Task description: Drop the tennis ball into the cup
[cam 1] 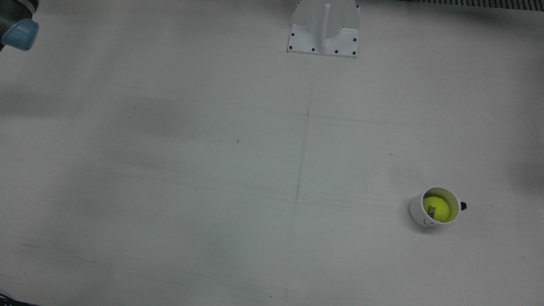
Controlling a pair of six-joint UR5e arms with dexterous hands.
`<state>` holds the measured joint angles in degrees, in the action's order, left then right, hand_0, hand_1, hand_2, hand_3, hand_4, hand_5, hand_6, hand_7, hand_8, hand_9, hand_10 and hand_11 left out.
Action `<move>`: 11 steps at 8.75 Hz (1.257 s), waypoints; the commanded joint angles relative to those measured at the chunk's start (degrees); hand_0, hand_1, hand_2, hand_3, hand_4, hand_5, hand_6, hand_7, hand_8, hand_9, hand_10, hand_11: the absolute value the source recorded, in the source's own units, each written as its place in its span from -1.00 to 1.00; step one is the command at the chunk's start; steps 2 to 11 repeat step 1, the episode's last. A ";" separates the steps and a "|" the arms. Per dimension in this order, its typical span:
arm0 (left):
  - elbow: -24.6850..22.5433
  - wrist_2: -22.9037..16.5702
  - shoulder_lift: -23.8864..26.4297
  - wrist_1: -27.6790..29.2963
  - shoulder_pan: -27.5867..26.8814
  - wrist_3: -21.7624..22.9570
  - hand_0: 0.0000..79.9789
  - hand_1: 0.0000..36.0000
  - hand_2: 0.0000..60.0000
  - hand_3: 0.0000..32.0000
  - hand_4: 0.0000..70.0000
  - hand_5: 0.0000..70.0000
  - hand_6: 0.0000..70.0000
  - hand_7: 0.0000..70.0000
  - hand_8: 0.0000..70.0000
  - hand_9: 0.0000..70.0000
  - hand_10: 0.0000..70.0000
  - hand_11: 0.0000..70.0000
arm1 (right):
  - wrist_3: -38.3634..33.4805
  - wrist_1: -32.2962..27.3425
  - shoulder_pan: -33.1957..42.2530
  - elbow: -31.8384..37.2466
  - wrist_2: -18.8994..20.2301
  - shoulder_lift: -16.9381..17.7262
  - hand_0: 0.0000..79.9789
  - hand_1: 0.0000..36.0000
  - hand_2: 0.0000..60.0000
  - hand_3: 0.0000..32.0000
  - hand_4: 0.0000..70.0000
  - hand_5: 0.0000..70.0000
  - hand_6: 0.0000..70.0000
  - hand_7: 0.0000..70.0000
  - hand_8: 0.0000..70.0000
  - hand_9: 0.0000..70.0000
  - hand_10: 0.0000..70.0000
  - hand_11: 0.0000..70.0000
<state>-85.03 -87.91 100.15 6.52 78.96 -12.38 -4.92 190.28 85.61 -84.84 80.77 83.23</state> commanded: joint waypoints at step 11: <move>0.04 -0.15 0.22 0.34 0.23 -0.02 0.32 0.42 0.01 0.62 -1.00 -0.68 -0.40 -0.66 -0.90 -0.97 -0.85 -0.71 | 0.00 0.00 0.00 0.11 0.09 0.00 -1.00 -1.00 -1.00 -1.00 -1.00 -1.00 -1.00 -1.00 -1.00 -1.00 -1.00 -1.00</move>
